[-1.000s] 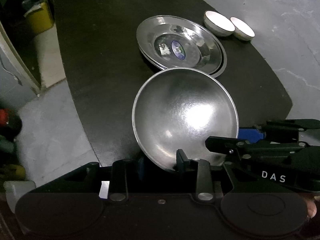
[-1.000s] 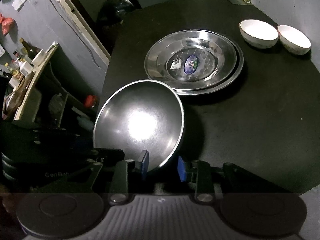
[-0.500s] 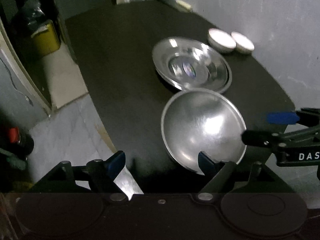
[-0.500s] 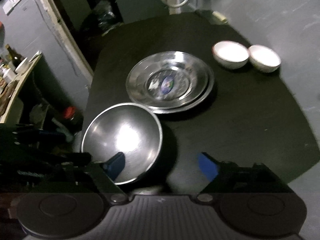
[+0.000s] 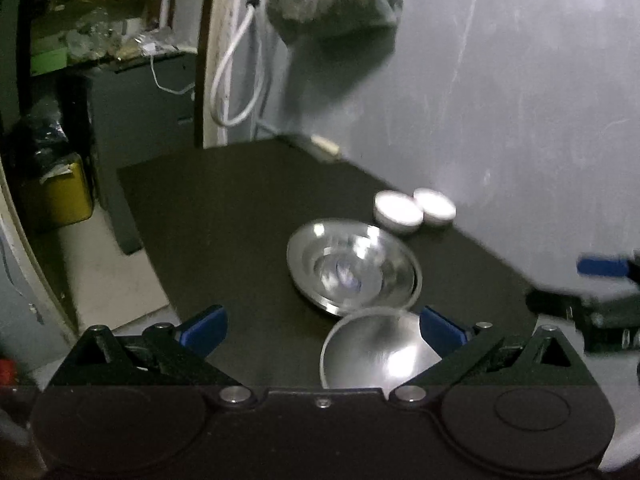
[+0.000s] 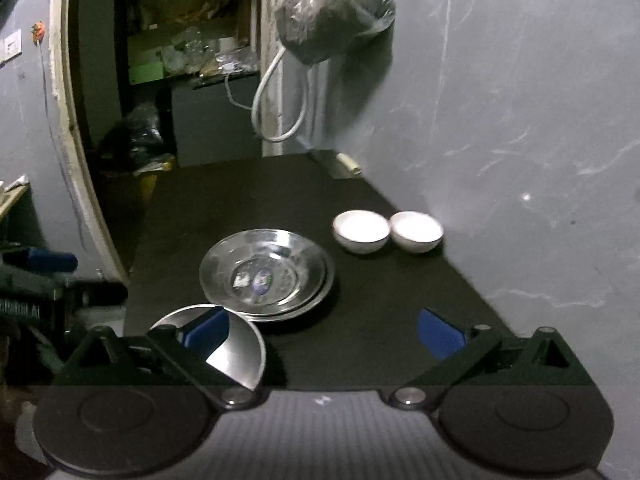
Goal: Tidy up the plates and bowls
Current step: 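Move both grippers to the two red-rimmed white bowls by the wall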
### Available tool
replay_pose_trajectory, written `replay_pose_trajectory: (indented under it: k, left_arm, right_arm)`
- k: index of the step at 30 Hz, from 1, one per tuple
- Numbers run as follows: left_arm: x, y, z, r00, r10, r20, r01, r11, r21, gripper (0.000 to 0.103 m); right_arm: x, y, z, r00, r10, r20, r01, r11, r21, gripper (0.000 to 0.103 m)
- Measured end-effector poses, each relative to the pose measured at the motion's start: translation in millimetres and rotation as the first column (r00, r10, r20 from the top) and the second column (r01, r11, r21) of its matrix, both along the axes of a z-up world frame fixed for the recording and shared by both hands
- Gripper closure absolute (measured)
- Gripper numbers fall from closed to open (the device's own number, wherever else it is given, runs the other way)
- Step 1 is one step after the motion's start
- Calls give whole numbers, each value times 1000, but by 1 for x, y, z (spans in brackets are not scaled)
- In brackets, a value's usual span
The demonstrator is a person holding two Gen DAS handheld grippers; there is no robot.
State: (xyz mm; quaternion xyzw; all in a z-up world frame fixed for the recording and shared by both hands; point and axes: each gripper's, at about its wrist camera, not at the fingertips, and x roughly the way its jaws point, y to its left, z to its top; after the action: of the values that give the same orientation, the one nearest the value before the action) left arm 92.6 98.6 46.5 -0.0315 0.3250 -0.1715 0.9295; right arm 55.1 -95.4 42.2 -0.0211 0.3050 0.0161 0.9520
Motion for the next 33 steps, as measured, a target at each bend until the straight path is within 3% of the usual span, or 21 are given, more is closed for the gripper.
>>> replay_pose_trajectory:
  k: [3, 9, 16, 19, 22, 26, 28, 33]
  left_arm:
    - [9, -2, 5, 998, 37, 42, -35, 998, -47, 1]
    - [27, -7, 16, 990, 94, 102, -90, 995, -49, 1]
    - [71, -31, 47, 981, 132, 139, -139, 989, 43, 1]
    - [101, -51, 54, 976, 194, 97, -203, 973, 105, 1]
    - [135, -74, 54, 971, 230, 60, -237, 959, 154, 1]
    - [178, -103, 50, 953, 303, 27, -300, 921, 249, 1]
    - [198, -114, 46, 943, 332, -36, -307, 905, 295, 1]
    - [232, -128, 29, 928, 345, -138, -292, 907, 304, 1]
  right_arm:
    - [3, -4, -2, 999, -35, -7, 35, 999, 8, 0]
    - [27, -20, -5, 998, -28, -64, 30, 999, 38, 0]
    - [98, -64, 33, 997, 21, 72, -23, 1000, 22, 0]
    - [133, -83, 36, 994, 42, 101, -47, 998, 48, 0]
    - [165, -101, 19, 994, 66, 90, -76, 989, 123, 0]
    - [206, -116, -23, 995, 93, -38, -82, 971, 223, 0]
    - [220, -117, -41, 990, 99, -100, -71, 965, 251, 0]
    - [239, -124, -72, 975, 108, -192, -34, 935, 354, 0]
